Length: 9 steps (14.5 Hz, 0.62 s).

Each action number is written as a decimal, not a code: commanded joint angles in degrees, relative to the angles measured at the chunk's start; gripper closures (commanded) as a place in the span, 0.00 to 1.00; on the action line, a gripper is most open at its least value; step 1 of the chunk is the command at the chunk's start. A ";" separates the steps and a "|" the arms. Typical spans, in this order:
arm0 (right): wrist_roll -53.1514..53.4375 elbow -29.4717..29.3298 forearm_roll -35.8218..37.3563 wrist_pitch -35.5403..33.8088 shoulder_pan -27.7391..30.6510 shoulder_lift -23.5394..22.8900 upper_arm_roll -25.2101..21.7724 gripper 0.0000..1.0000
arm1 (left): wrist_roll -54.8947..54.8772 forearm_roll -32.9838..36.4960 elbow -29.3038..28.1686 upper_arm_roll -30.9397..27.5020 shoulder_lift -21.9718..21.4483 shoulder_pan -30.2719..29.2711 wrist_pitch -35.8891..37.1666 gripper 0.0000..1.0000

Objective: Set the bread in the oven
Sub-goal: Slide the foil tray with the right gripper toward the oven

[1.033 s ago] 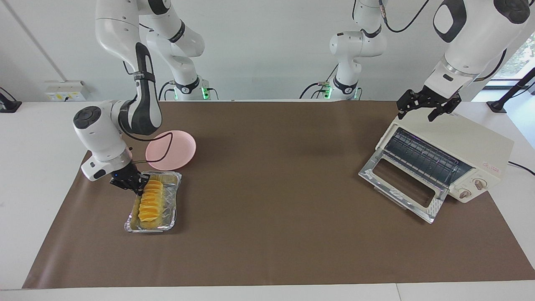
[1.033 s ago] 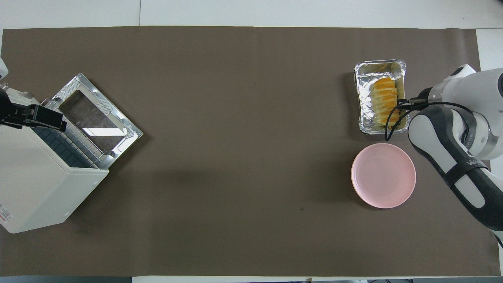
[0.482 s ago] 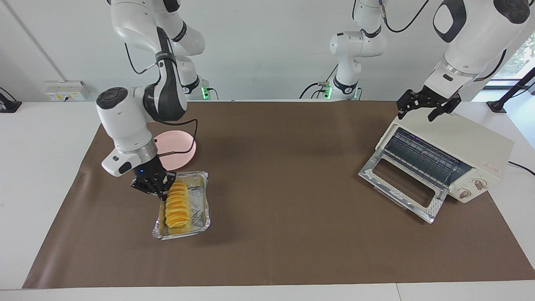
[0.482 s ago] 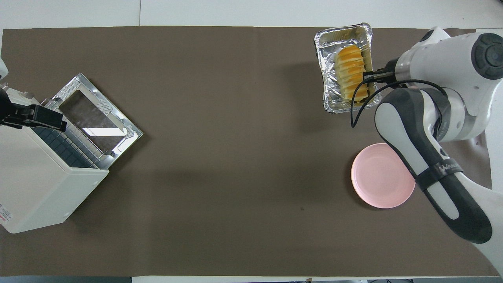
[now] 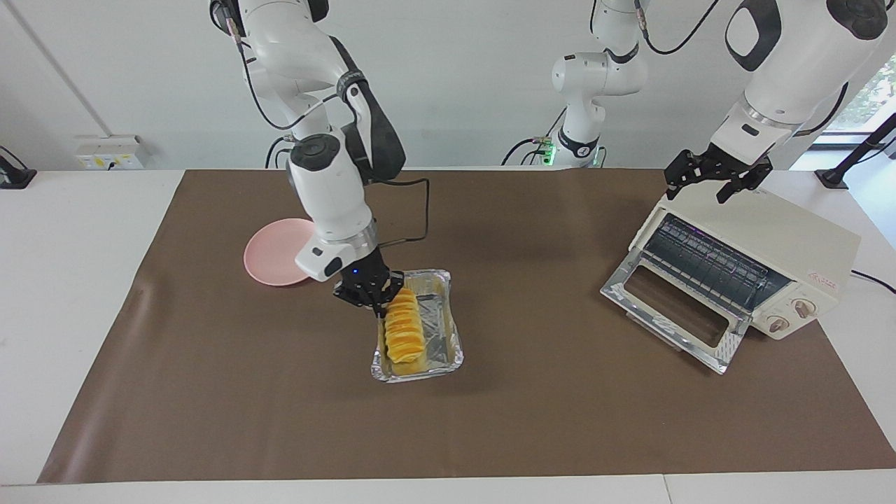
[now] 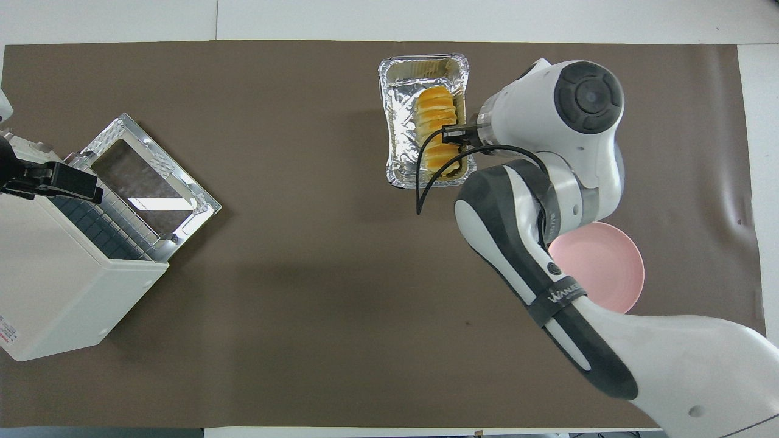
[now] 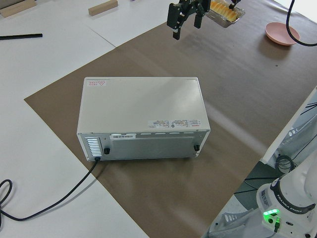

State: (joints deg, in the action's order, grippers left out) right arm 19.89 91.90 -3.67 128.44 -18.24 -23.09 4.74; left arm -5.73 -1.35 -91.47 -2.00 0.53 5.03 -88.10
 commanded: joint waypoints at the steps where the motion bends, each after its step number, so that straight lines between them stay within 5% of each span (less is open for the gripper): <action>1: 6.21 -10.15 -0.90 -2.23 -3.91 -8.80 -0.25 1.00 | 0.63 0.73 -1.34 0.24 -1.32 -0.19 -0.93 0.00; 9: 6.66 -6.65 -0.37 3.84 -6.11 -10.57 -0.34 1.00 | 0.63 0.82 -1.34 0.24 -1.32 -0.19 -0.93 0.00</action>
State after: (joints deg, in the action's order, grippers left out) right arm 26.21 84.63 -3.70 131.65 -24.32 -34.07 4.61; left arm -5.72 -1.35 -91.47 -2.00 0.53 5.03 -88.10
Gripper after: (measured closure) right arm 0.982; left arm 0.000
